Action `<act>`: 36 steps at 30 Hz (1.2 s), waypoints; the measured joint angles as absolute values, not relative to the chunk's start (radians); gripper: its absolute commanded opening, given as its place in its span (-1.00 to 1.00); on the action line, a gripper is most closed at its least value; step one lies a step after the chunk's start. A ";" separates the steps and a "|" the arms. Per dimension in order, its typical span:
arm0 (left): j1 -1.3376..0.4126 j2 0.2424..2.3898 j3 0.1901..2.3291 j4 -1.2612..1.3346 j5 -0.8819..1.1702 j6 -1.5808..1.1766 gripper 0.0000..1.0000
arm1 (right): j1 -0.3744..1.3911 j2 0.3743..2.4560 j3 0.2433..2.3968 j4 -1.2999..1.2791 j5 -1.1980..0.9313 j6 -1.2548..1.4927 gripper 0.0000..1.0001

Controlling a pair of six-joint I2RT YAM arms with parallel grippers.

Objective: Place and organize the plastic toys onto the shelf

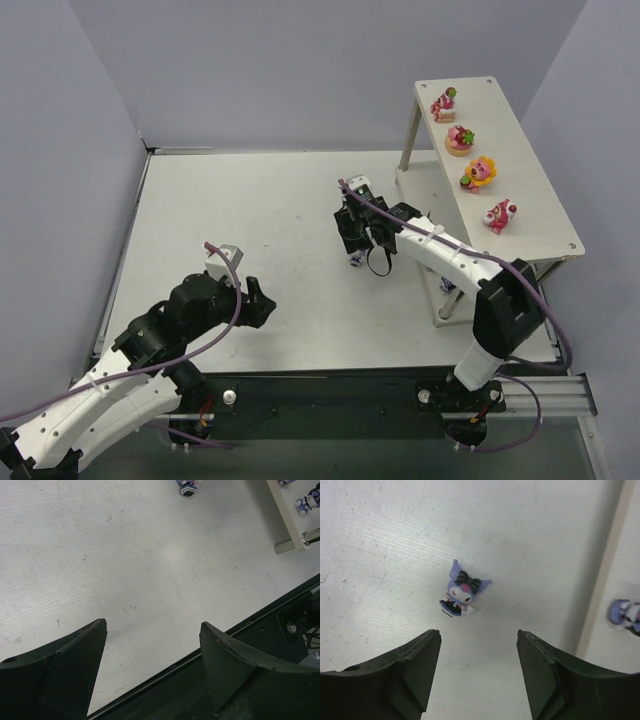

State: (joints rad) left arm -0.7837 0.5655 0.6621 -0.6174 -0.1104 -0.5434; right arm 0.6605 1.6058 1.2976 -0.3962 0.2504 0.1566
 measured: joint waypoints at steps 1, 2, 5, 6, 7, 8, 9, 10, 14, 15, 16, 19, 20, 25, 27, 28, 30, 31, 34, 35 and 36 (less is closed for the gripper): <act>-0.784 0.563 0.662 -0.617 -0.112 -0.543 0.71 | 0.660 1.637 1.298 -0.377 0.228 0.160 0.25; -0.784 0.562 0.662 -0.617 -0.114 -0.543 0.71 | 0.660 1.662 1.298 -0.368 0.213 0.161 0.25; -0.784 0.559 0.662 -0.618 -0.120 -0.543 0.71 | 0.658 1.750 1.298 -0.340 0.165 0.166 0.25; -0.784 0.559 0.662 -0.618 -0.123 -0.543 0.70 | 0.655 1.777 1.299 -0.334 0.151 0.168 0.24; -0.784 0.559 0.662 -0.618 -0.123 -0.543 0.71 | 0.655 1.800 1.300 -0.331 0.140 0.172 0.23; -0.784 0.559 0.662 -0.619 -0.124 -0.543 0.71 | 0.654 1.819 1.302 -0.329 0.134 0.178 0.23; -0.784 0.559 0.662 -0.619 -0.126 -0.543 0.71 | 0.653 1.836 1.306 -0.328 0.129 0.184 0.21; -0.784 0.559 0.662 -0.619 -0.127 -0.543 0.71 | 0.652 1.848 1.311 -0.326 0.125 0.191 0.20; -0.784 0.559 0.662 -0.619 -0.127 -0.543 0.71 | 0.639 1.863 1.325 -0.317 0.122 0.221 0.15; -0.784 0.559 0.662 -0.619 -0.128 -0.543 0.71 | 0.635 1.863 1.330 -0.315 0.123 0.226 0.14; -0.784 0.559 0.662 -0.619 -0.128 -0.543 0.71 | 0.634 1.863 1.333 -0.307 0.125 0.230 0.14; -0.784 0.559 0.662 -0.619 -0.128 -0.543 0.71 | 0.628 1.865 1.336 -0.283 0.132 0.232 0.13; -0.784 0.559 0.662 -0.620 -0.128 -0.543 0.71 | 0.627 1.868 1.336 -0.276 0.134 0.231 0.12; -0.784 0.557 0.662 -0.621 -0.128 -0.544 0.71 | 0.627 1.910 1.345 -0.258 0.133 0.215 0.11; -0.784 0.556 0.662 -0.621 -0.128 -0.544 0.71 | 0.622 1.924 1.345 -0.258 0.125 0.203 0.11; -0.784 0.556 0.662 -0.622 -0.128 -0.544 0.71 | 0.622 1.927 1.345 -0.257 0.123 0.196 0.10; -0.784 0.555 0.662 -0.622 -0.128 -0.545 0.71 | 0.617 1.928 1.345 -0.257 0.113 0.183 0.09; -0.784 0.555 0.662 -0.624 -0.128 -0.545 0.71 | 0.615 1.928 1.345 -0.254 0.109 0.178 0.08; -0.784 0.554 0.662 -0.624 -0.128 -0.546 0.71 | 0.603 1.928 1.345 -0.250 0.096 0.162 0.08; -0.784 0.554 0.662 -0.625 -0.128 -0.546 0.71 | 0.600 1.928 1.345 -0.249 0.093 0.156 0.08; -0.784 0.554 0.662 -0.625 -0.129 -0.546 0.71 | 0.595 1.928 1.345 -0.248 0.087 0.150 0.08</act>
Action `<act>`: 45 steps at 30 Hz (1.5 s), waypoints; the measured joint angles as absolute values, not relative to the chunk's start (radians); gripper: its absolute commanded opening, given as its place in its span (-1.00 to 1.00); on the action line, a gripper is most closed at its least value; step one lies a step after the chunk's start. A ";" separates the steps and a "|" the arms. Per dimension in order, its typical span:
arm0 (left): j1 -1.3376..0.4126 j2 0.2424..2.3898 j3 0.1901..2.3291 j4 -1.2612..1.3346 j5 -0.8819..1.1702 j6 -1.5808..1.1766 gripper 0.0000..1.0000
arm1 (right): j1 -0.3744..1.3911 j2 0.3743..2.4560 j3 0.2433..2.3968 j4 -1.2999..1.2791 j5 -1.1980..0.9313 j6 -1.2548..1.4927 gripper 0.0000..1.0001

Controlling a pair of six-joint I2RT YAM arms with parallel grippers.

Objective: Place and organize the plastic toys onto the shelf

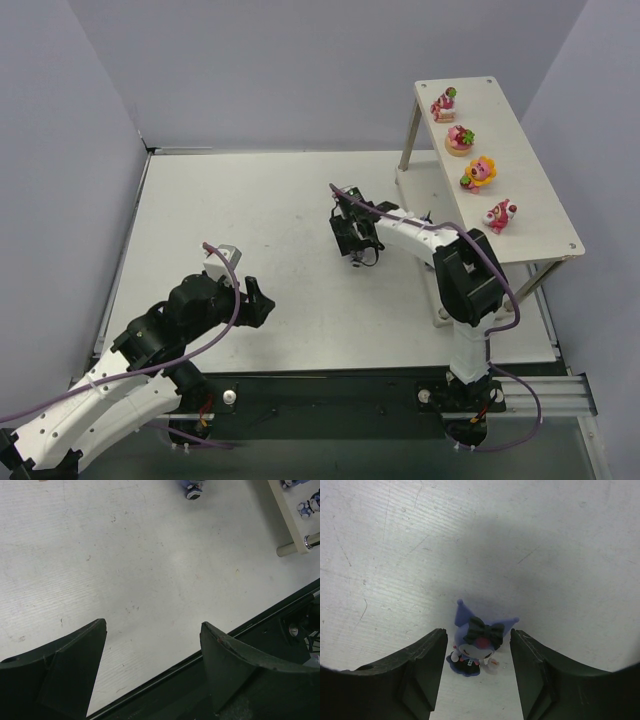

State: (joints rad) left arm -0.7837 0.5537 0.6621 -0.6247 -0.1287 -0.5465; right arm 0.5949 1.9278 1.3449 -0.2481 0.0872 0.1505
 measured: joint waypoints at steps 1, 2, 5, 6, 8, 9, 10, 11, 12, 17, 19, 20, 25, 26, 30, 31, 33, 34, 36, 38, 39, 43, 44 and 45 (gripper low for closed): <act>-0.784 0.554 0.662 -0.625 -0.129 -0.546 0.71 | 0.592 1.928 1.345 -0.248 0.080 0.142 0.08; -0.784 0.554 0.662 -0.625 -0.130 -0.546 0.71 | 0.589 1.928 1.345 -0.247 0.074 0.136 0.08; -0.784 0.554 0.662 -0.625 -0.131 -0.546 0.71 | 0.581 1.928 1.345 -0.242 0.046 0.115 0.07; -0.784 0.554 0.662 -0.625 -0.131 -0.547 0.71 | 0.577 1.928 1.345 -0.242 0.034 0.109 0.05; -0.784 0.554 0.662 -0.625 -0.131 -0.547 0.71 | 0.568 1.928 1.345 -0.242 0.002 0.099 0.01; -0.784 0.554 0.662 -0.625 -0.131 -0.547 0.71 | 0.563 1.928 1.345 -0.242 -0.014 0.095 0.01; -0.784 0.554 0.662 -0.625 -0.131 -0.547 0.71 | 0.558 1.928 1.345 -0.242 -0.035 0.091 0.00; -0.784 0.554 0.662 -0.625 -0.131 -0.547 0.71 | 0.556 1.928 1.345 -0.242 -0.049 0.086 0.00; -0.784 0.554 0.662 -0.625 -0.131 -0.547 0.71 | 0.551 1.928 1.345 -0.242 -0.067 0.082 0.00; -0.784 0.554 0.662 -0.625 -0.131 -0.547 0.71 | 0.535 1.928 1.343 -0.242 -0.117 0.075 -0.12; -0.784 0.554 0.662 -0.625 -0.131 -0.547 0.70 | 0.529 1.928 1.343 -0.242 -0.125 0.074 -0.19; -0.784 0.554 0.662 -0.625 -0.131 -0.547 0.70 | 0.526 1.928 1.343 -0.243 -0.128 0.074 -0.27; -0.784 0.552 0.662 -0.625 -0.131 -0.547 0.70 | 0.518 1.928 1.343 -0.242 -0.134 0.073 -0.63; -0.784 0.551 0.662 -0.625 -0.131 -0.547 0.71 | 0.517 1.928 1.343 -0.240 -0.135 0.074 -0.75; -0.784 0.548 0.662 -0.625 -0.131 -0.547 0.71 | 0.517 1.928 1.343 -0.235 -0.135 0.074 -1.00; -0.784 0.548 0.662 -0.625 -0.131 -0.547 0.70 | 0.517 1.928 1.343 -0.234 -0.135 0.074 -1.00; -0.784 0.548 0.662 -0.625 -0.131 -0.547 0.70 | 0.518 1.928 1.343 -0.231 -0.133 0.074 -1.00; -0.784 0.548 0.662 -0.625 -0.131 -0.547 0.71 | 0.519 1.928 1.343 -0.230 -0.129 0.075 -1.00; -0.784 0.548 0.662 -0.625 -0.131 -0.547 0.71 | 0.523 1.926 1.342 -0.228 -0.117 0.077 -1.00; -0.784 0.548 0.662 -0.625 -0.131 -0.547 0.71 | 0.533 1.920 1.334 -0.223 -0.091 0.077 -1.00; -0.784 0.548 0.662 -0.625 -0.131 -0.547 0.71 | 0.540 1.912 1.325 -0.214 -0.073 0.078 -1.00; -0.784 0.549 0.662 -0.625 -0.131 -0.547 0.71 | 0.574 1.864 1.262 -0.182 0.000 0.075 -1.00; -0.784 0.550 0.662 -0.625 -0.131 -0.547 0.70 | 0.583 1.852 1.248 -0.173 0.017 0.076 -1.00; -0.784 0.550 0.662 -0.625 -0.131 -0.547 0.71 | 0.595 1.836 1.226 -0.160 0.038 0.076 -1.00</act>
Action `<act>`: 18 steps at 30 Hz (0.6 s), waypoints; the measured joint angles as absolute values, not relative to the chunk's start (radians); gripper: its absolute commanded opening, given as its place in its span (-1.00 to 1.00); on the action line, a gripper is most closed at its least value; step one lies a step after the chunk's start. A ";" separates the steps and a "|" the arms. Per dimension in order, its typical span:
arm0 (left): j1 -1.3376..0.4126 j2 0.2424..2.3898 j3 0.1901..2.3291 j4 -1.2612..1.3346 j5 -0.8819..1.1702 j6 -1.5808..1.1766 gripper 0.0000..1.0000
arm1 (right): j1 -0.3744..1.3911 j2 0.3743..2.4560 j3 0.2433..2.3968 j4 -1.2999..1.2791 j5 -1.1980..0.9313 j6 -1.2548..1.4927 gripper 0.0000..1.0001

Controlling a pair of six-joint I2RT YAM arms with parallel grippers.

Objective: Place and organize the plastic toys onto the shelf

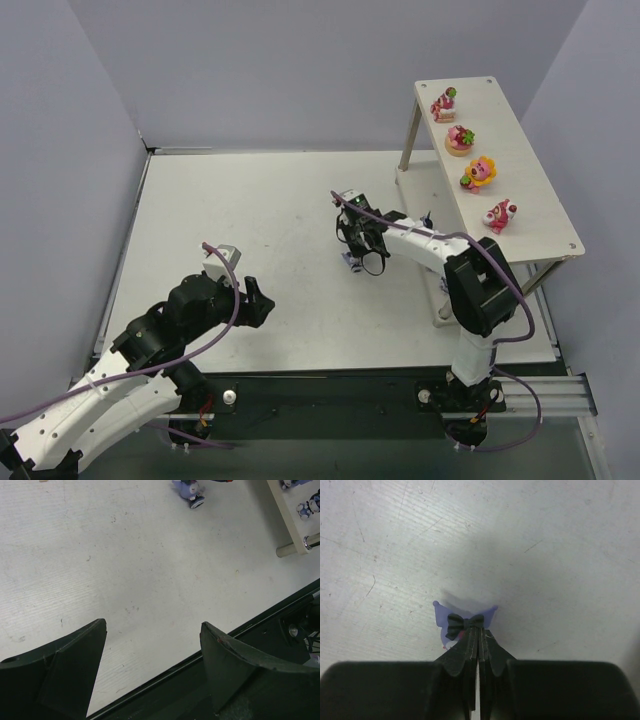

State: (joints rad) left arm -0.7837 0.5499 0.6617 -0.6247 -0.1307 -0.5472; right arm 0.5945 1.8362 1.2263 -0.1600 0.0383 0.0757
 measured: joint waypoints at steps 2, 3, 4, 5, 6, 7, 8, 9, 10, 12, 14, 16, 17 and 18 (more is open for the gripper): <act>-0.784 0.550 0.662 -0.624 -0.131 -0.547 0.71 | 0.609 1.815 1.198 -0.140 0.066 0.076 -1.00; -0.784 0.550 0.662 -0.624 -0.131 -0.547 0.71 | 0.617 1.804 1.184 -0.127 0.079 0.077 -1.00; -0.784 0.550 0.662 -0.624 -0.131 -0.547 0.71 | 0.624 1.794 1.172 -0.114 0.091 0.078 -1.00; -0.784 0.550 0.662 -0.624 -0.131 -0.547 0.71 | 0.630 1.784 1.161 -0.102 0.099 0.078 -1.00; -0.784 0.550 0.662 -0.624 -0.130 -0.547 0.71 | 0.636 1.775 1.151 -0.091 0.106 0.080 -1.00; -0.784 0.550 0.662 -0.624 -0.130 -0.547 0.71 | 0.638 1.769 1.146 -0.085 0.110 0.081 -0.66; -0.784 0.551 0.662 -0.624 -0.130 -0.547 0.71 | 0.638 1.766 1.145 -0.082 0.114 0.082 -0.47; -0.784 0.551 0.662 -0.624 -0.130 -0.547 0.71 | 0.638 1.763 1.145 -0.077 0.118 0.083 -0.33; -0.784 0.551 0.662 -0.624 -0.130 -0.547 0.71 | 0.637 1.763 1.145 -0.072 0.119 0.088 -0.13; -0.784 0.551 0.661 -0.624 -0.130 -0.547 0.71 | 0.636 1.763 1.146 -0.072 0.117 0.088 0.06; -0.784 0.551 0.661 -0.624 -0.130 -0.547 0.71 | 0.636 1.763 1.148 -0.081 0.112 0.087 0.12; -0.784 0.551 0.661 -0.624 -0.130 -0.547 0.71 | 0.634 1.763 1.159 -0.103 0.096 0.086 0.14; -0.784 0.551 0.661 -0.624 -0.131 -0.548 0.71 | 0.630 1.763 1.168 -0.115 0.086 0.086 0.14; -0.784 0.551 0.661 -0.624 -0.131 -0.548 0.70 | 0.628 1.763 1.179 -0.128 0.076 0.086 0.14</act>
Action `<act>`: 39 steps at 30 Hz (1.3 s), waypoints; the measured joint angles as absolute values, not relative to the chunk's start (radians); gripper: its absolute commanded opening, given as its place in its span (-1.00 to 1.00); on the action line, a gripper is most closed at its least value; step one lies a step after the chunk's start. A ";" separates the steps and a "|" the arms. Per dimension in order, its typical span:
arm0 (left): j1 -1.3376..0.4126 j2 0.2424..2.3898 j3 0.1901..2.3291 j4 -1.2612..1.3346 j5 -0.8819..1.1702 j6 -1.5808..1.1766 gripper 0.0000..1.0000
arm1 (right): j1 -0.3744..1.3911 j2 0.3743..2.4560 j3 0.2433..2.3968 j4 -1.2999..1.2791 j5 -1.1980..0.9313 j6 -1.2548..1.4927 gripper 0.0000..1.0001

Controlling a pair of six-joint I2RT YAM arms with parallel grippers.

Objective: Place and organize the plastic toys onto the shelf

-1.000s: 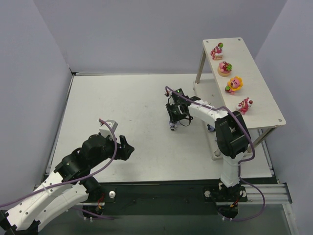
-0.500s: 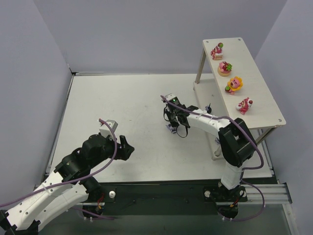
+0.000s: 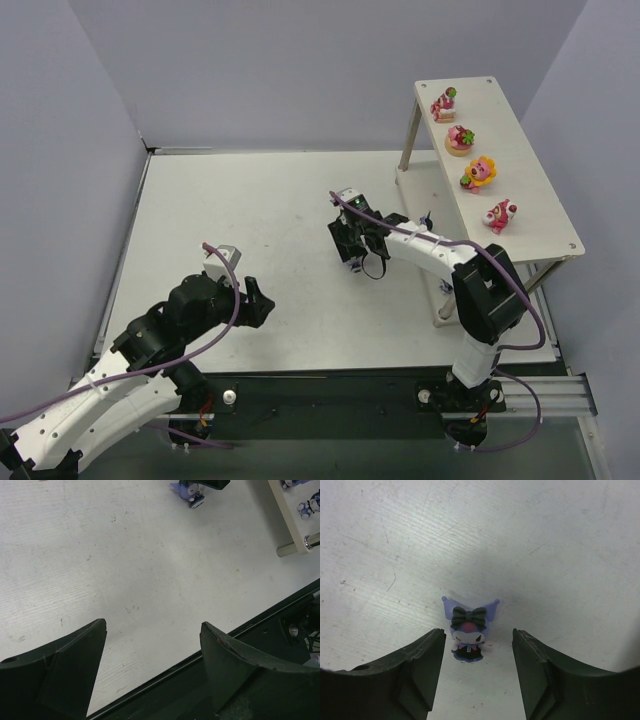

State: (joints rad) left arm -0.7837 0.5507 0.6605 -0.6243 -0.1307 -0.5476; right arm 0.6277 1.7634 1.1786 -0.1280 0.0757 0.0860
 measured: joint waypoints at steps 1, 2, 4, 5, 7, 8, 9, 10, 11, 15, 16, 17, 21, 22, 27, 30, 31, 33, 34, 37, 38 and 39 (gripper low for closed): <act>-0.784 0.551 0.660 -0.625 -0.130 -0.548 0.71 | 0.625 1.763 1.189 -0.140 0.065 0.087 0.14; -0.784 0.551 0.660 -0.625 -0.131 -0.548 0.70 | 0.622 1.764 1.199 -0.150 0.052 0.087 0.14; -0.784 0.550 0.659 -0.625 -0.130 -0.548 0.71 | 0.609 1.766 1.216 -0.167 0.024 0.087 0.14; -0.784 0.550 0.658 -0.625 -0.131 -0.548 0.71 | 0.602 1.768 1.222 -0.174 0.006 0.087 0.14; -0.784 0.549 0.658 -0.625 -0.131 -0.548 0.71 | 0.588 1.778 1.238 -0.194 -0.027 0.086 0.12; -0.784 0.547 0.658 -0.625 -0.131 -0.548 0.71 | 0.581 1.785 1.245 -0.205 -0.042 0.085 0.11; -0.784 0.546 0.658 -0.625 -0.130 -0.548 0.71 | 0.575 1.794 1.253 -0.216 -0.055 0.084 0.11; -0.784 0.545 0.658 -0.625 -0.131 -0.548 0.71 | 0.570 1.803 1.261 -0.229 -0.068 0.084 0.11; -0.784 0.545 0.658 -0.625 -0.130 -0.548 0.71 | 0.567 1.813 1.271 -0.244 -0.081 0.083 0.10; -0.784 0.545 0.658 -0.625 -0.131 -0.548 0.71 | 0.553 1.851 1.296 -0.281 -0.125 0.077 0.08; -0.784 0.545 0.658 -0.625 -0.131 -0.548 0.70 | 0.550 1.858 1.300 -0.291 -0.134 0.076 0.08; -0.784 0.545 0.658 -0.625 -0.131 -0.548 0.71 | 0.550 1.864 1.304 -0.302 -0.144 0.076 0.06; -0.784 0.544 0.658 -0.625 -0.130 -0.549 0.71 | 0.549 1.891 1.327 -0.327 -0.170 0.073 0.01; -0.784 0.544 0.658 -0.625 -0.130 -0.550 0.70 | 0.549 1.900 1.332 -0.329 -0.175 0.073 0.00; -0.784 0.544 0.658 -0.625 -0.131 -0.551 0.71 | 0.544 1.943 1.349 -0.345 -0.191 0.073 -0.18; -0.784 0.544 0.658 -0.625 -0.130 -0.552 0.71 | 0.538 1.960 1.369 -0.361 -0.199 0.073 -0.44; -0.784 0.543 0.658 -0.625 -0.130 -0.554 0.71 | 0.536 1.963 1.375 -0.361 -0.198 0.072 -0.54; -0.784 0.543 0.658 -0.625 -0.131 -0.556 0.71 | 0.535 1.968 1.384 -0.363 -0.198 0.073 -0.92; -0.784 0.543 0.657 -0.625 -0.131 -0.557 0.71 | 0.535 1.971 1.385 -0.361 -0.198 0.074 -1.00; -0.784 0.543 0.657 -0.625 -0.131 -0.558 0.71 | 0.537 1.971 1.383 -0.355 -0.186 0.079 -1.00; -0.784 0.543 0.657 -0.625 -0.131 -0.558 0.71 | 0.540 1.967 1.378 -0.347 -0.176 0.081 -1.00; -0.784 0.543 0.657 -0.625 -0.131 -0.558 0.71 | 0.548 1.962 1.369 -0.331 -0.158 0.085 -1.00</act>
